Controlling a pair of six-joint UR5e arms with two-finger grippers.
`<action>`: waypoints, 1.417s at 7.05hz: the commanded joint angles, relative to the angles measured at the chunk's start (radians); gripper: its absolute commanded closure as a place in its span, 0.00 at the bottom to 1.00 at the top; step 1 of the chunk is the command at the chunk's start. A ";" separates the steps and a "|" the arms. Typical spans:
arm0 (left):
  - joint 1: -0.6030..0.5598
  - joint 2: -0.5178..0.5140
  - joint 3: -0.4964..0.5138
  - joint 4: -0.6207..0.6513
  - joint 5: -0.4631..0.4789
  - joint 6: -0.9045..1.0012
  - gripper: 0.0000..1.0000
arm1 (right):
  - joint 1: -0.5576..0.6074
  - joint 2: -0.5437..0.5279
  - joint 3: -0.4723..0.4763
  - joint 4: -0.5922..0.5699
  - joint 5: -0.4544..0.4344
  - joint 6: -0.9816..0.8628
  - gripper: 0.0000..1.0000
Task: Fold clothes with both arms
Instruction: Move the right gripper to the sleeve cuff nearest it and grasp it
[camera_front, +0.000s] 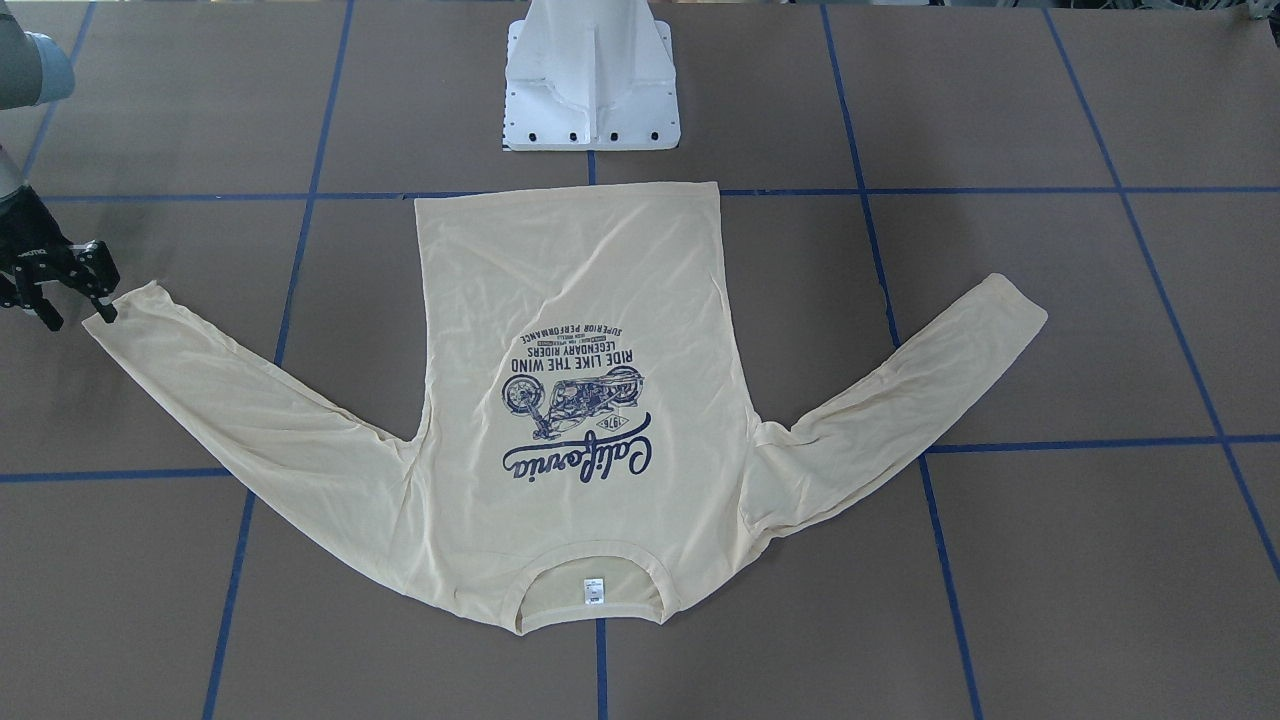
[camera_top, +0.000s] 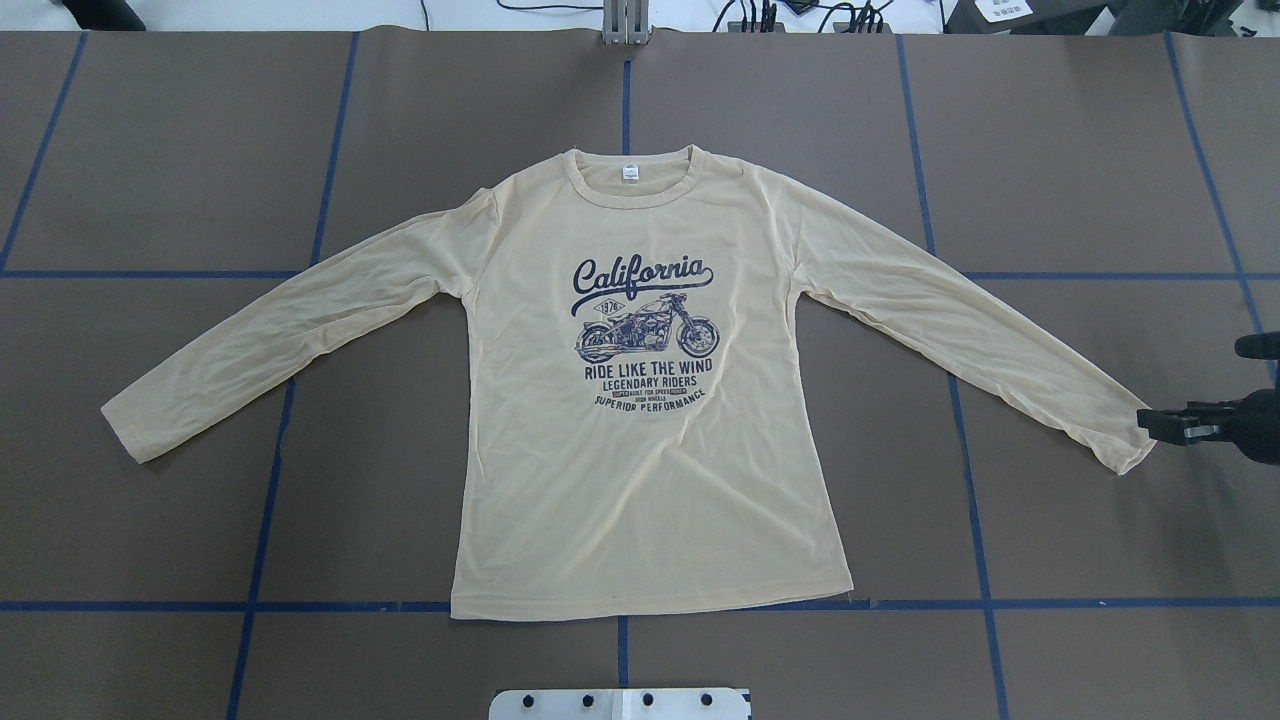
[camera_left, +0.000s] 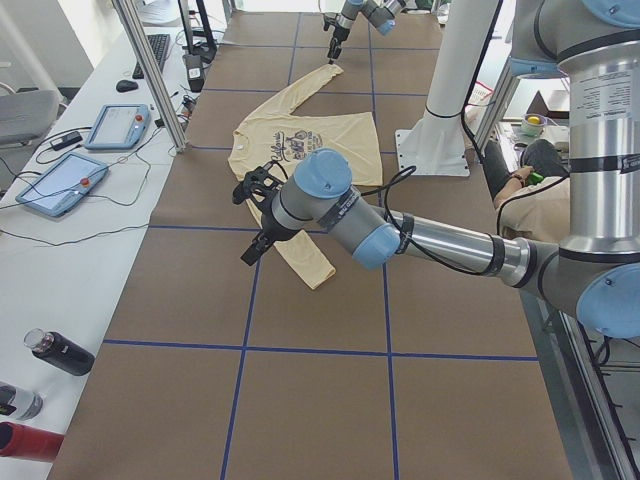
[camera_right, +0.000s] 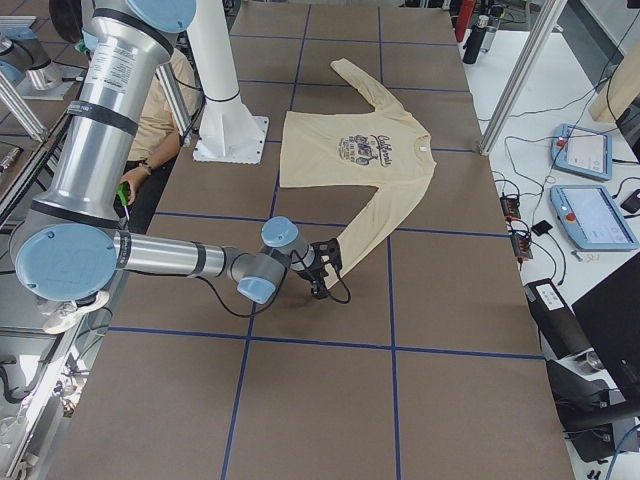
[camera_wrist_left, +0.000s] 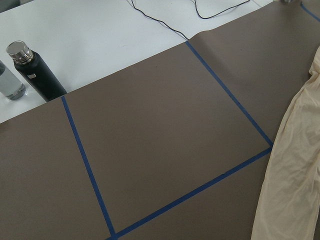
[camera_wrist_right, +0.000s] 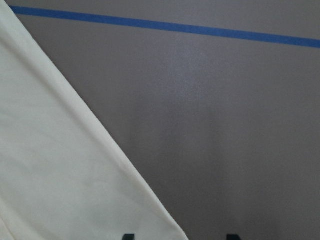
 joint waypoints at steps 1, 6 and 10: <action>0.000 0.002 0.001 0.000 0.000 0.002 0.00 | -0.022 -0.001 -0.002 0.000 -0.012 0.000 0.38; 0.000 0.006 0.002 -0.002 0.000 0.004 0.00 | -0.026 -0.001 -0.002 0.000 -0.019 -0.003 1.00; 0.000 0.008 0.002 -0.002 0.000 0.004 0.00 | -0.022 -0.004 0.041 0.000 -0.010 -0.021 1.00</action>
